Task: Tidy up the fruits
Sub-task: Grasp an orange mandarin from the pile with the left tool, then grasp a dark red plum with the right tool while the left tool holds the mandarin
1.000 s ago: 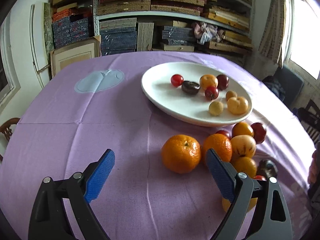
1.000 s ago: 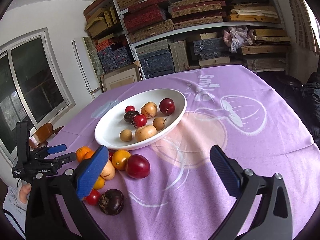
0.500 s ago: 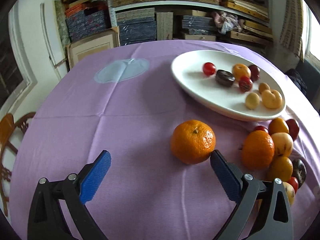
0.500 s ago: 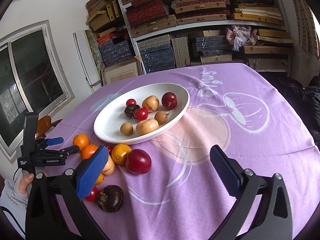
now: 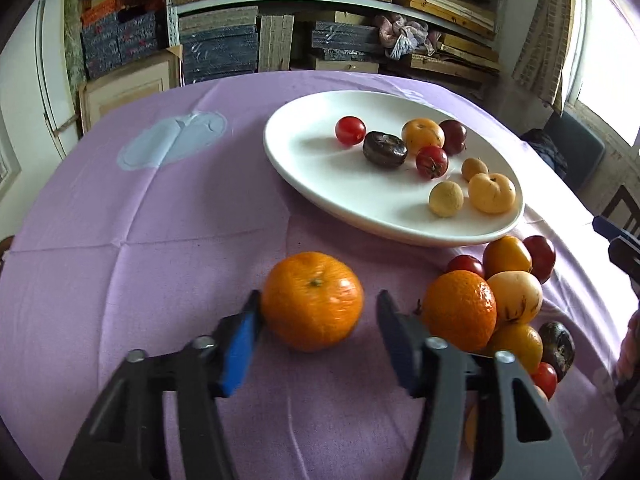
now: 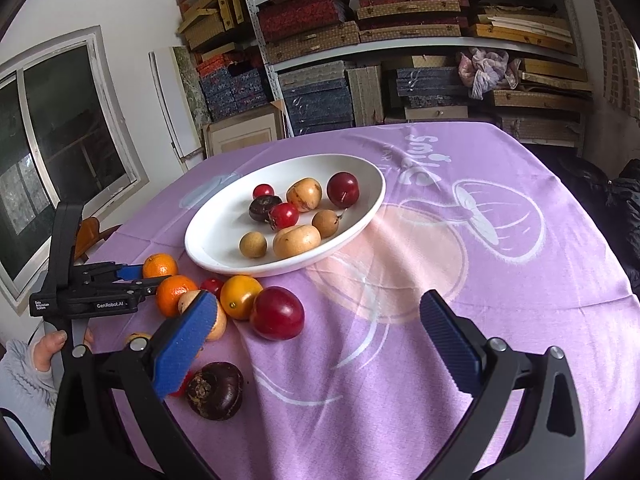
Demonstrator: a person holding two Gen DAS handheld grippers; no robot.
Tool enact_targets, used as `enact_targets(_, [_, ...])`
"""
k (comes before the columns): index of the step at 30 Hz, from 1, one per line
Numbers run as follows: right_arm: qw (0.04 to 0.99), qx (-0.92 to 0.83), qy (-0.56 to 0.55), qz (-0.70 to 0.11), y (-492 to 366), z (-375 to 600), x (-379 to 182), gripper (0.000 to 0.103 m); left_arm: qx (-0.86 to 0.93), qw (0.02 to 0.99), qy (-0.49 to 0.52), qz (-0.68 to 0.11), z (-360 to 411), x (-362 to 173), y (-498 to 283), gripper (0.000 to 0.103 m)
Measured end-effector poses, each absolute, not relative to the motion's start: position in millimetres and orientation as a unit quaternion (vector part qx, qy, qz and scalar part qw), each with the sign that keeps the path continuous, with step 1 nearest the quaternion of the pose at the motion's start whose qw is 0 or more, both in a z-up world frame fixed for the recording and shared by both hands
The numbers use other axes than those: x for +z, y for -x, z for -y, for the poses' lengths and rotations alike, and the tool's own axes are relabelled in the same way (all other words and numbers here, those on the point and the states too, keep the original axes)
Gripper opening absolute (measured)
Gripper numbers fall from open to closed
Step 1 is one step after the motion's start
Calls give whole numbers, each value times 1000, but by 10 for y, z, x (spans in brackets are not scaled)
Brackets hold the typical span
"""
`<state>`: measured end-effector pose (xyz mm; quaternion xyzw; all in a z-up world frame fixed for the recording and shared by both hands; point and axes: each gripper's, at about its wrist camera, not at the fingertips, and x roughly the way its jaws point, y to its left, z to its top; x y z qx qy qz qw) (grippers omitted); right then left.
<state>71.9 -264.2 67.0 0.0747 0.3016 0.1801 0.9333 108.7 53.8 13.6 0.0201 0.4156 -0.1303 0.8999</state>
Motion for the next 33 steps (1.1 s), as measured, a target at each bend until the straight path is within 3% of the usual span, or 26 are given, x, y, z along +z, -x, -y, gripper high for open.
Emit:
enact_targets(8, [927,205,-15,-313,-685,2414,632,99,-123,904,-23,-408,-522,147,-1051,48])
enact_targets(9, [925,210,3,-317,-674,2342,618,91,-121,905,-21,-408,-529,149,-1044,48])
enact_targets(10, [922,212,25,-322,-664,2265,598,70,-120,905,-20,-408,-537,150,-1037,48])
enact_targets(12, [911,220,67,-341,-684,2103,532,48,-120,905,-16,-409,-552,149,-1037,49])
enact_targets(20, [903,224,77,-358,-923,1968,457,47,-120,904,-13,-409,-571,145,-1037,49])
enact_targets(27, [887,237,60,-391,-1152,1962,376,53,-121,904,-12,-410,-573,142,-1037,49])
enact_targets(29, [885,245,48,-394,-1173,1986,370,50,-121,904,-12,-409,-575,142,-1036,49])
enact_targets(31, [888,244,44,-387,-1159,2008,390,39,-120,905,-13,-409,-575,143,-1034,49])
enact_targets(33, [894,243,28,-376,-1137,2078,431,39,-115,907,-15,-404,-578,156,-1027,49])
